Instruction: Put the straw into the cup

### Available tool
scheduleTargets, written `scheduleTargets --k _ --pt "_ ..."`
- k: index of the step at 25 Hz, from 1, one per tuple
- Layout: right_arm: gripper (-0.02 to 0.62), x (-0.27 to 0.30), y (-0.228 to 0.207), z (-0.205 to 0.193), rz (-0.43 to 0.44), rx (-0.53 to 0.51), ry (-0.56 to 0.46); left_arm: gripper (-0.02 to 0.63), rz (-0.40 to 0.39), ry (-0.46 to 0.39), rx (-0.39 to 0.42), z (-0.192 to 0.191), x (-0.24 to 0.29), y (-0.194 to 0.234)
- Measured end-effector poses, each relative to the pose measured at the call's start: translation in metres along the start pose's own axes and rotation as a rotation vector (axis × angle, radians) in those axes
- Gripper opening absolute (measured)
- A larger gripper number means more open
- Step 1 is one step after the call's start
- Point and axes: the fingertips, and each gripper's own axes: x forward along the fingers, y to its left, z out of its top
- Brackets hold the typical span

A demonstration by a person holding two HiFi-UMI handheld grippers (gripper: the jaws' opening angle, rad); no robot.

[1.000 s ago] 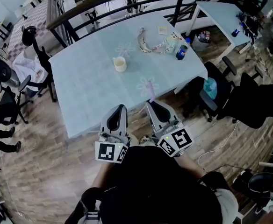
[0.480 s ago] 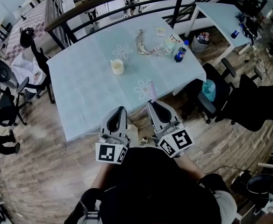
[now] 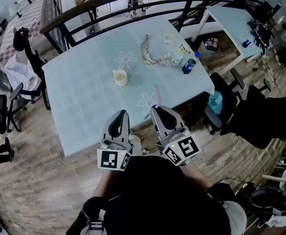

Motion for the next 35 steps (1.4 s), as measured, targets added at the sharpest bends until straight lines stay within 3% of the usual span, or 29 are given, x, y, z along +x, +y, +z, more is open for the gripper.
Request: scheduleTargets --k 16,29,35 --pt "0.032 0.155 -0.021 0.006 0.037 -0.048 0.046 0.014 0.037 -0.001 -0.031 0.002 0.077 0.118" --pt "0.032 0.241 -0.043 -0.019 0.07 -0.069 0.103 0.014 0.064 0.018 -0.046 -0.019 0.114 0.163" --pt "0.032 0.275 -0.07 -0.047 0.065 -0.02 0.156 0.014 0.095 0.047 -0.059 -0.033 0.131 0.177"
